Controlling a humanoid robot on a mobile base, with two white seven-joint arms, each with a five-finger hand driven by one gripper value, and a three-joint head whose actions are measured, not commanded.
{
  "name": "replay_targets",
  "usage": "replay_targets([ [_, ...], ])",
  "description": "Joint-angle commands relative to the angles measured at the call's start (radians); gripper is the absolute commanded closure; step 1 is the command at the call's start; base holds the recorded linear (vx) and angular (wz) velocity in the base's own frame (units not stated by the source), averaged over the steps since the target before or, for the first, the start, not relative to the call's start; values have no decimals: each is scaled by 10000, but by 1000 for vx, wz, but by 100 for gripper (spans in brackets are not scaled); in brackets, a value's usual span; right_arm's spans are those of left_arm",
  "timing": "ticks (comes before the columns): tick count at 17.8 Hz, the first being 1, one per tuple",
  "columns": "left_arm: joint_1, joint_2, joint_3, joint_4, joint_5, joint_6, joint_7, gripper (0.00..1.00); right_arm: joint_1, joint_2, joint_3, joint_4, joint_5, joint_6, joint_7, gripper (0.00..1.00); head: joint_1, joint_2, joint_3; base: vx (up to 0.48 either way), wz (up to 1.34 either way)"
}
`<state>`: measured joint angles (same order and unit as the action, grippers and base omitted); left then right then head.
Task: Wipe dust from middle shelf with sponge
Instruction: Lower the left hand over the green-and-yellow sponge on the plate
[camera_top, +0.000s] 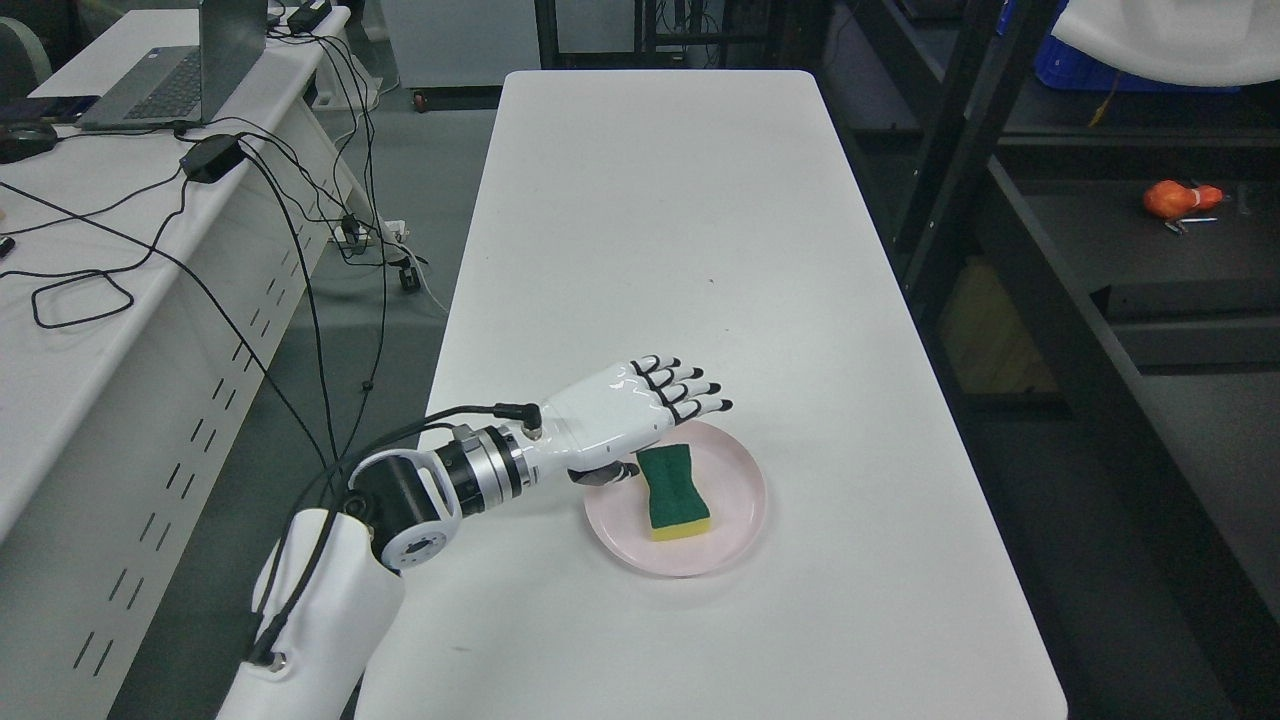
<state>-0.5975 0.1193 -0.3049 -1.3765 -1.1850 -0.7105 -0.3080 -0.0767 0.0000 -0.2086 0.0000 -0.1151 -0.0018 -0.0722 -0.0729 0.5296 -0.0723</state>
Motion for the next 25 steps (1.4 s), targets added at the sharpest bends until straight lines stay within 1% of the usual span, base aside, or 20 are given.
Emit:
replay_targets([
  [1,-176,-289,-1431,-85,-606,3,-248,9,0,-175,0,-174,0,723,1,0,0,0,0,0,0],
  [5,-237,-44,-1109,-898,-606,3,-663,9,0,-175,0,-174,0,723,1,0,0,0,0,0,0],
  [9,84,355,-1093,-1772,-591,-12,-969,9,0,-175,0,-174,0,723,1,0,0,0,0,0,0],
  [13,406,555,-1016,-2019,-591,-28,-1123,9,0,-175,0,-174,0,723,1,0,0,0,0,0,0],
  [16,468,586,-986,-1897,-819,-59,-1124,9,0,-175,0,-174,0,723,1,0,0,0,0,0,0],
  [19,392,555,-573,-1346,-1219,-58,-1124,9,0,-175,0,-174,0,723,1,0,0,0,0,0,0],
  [25,-37,387,-249,-273,-1281,-28,-1108,10,0,-175,0,-174,0,723,1,0,0,0,0,0,0],
])
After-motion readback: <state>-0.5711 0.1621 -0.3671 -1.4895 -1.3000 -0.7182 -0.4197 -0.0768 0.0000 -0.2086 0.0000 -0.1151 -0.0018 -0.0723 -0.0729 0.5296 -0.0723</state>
